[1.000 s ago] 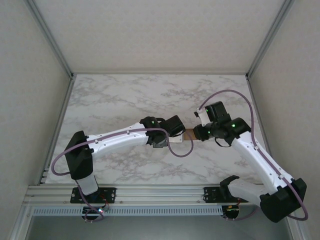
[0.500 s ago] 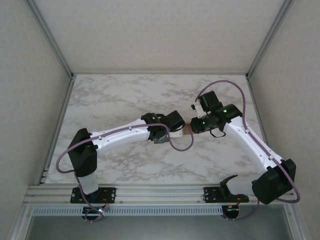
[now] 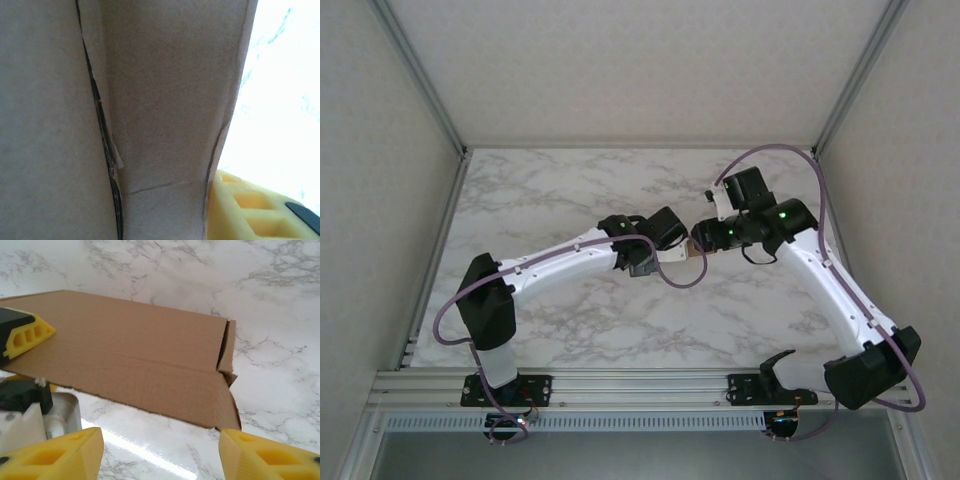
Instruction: Fold the paper box
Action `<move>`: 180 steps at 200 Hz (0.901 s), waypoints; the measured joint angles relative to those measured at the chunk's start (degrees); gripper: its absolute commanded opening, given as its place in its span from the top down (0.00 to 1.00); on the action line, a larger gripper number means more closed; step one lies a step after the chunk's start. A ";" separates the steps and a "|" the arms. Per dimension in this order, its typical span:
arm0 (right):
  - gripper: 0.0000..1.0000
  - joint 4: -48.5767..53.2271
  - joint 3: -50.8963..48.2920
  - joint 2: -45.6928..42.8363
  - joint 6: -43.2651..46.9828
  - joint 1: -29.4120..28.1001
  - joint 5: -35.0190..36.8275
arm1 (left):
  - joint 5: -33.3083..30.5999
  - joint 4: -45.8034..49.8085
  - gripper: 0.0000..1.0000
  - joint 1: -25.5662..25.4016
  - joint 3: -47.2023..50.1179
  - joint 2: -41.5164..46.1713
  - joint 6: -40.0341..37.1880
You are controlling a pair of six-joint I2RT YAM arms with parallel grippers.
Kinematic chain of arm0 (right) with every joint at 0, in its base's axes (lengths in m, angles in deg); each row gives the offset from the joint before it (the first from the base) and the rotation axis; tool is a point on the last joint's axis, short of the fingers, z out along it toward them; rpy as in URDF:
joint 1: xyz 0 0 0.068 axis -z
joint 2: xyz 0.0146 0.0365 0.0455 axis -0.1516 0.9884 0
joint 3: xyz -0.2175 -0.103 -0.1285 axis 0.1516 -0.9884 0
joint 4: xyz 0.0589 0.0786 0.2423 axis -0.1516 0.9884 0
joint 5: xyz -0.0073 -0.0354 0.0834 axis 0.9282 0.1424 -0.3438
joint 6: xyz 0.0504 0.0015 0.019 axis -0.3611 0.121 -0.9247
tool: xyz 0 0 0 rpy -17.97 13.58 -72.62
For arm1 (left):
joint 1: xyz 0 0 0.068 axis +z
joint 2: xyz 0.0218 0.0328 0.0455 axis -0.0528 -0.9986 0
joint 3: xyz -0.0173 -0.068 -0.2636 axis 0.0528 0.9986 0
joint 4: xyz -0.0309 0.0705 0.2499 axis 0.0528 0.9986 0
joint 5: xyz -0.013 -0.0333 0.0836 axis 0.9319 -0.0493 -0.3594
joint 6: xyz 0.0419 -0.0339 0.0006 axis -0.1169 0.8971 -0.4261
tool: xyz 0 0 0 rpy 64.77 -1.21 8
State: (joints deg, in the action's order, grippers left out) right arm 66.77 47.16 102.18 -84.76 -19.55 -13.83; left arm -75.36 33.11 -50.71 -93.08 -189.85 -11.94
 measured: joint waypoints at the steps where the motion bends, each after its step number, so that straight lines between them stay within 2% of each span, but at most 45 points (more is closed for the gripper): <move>1: 0.37 0.07 0.00 -0.20 0.00 0.00 -0.07 | 0.15 0.02 0.64 0.02 -0.13 0.00 0.04; 45: 0.38 1.05 1.22 -8.35 -2.60 0.63 0.44 | 5.68 1.38 0.64 0.26 -5.42 -0.50 1.60; 76: 0.55 0.92 1.51 -16.15 -4.85 0.66 3.72 | 9.25 2.67 0.62 0.28 -8.61 -1.53 3.19; 94: 0.57 1.44 2.27 -18.84 -8.07 0.76 6.12 | 11.32 3.28 0.62 0.28 -10.38 -2.08 4.35; 148: 0.53 4.15 6.03 -14.82 -17.46 2.40 5.66 | 13.62 5.05 0.64 0.31 -12.44 -5.27 6.10; 180: 0.51 4.20 5.88 -12.35 -21.46 5.79 2.97 | 13.40 6.78 0.62 0.76 -14.53 -5.60 6.14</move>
State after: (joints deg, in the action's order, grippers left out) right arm 70.97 53.04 89.83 -106.22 -13.76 -10.86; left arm -61.97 39.89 -49.94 -107.61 -195.44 -5.80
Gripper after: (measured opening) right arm 0.489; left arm 0.391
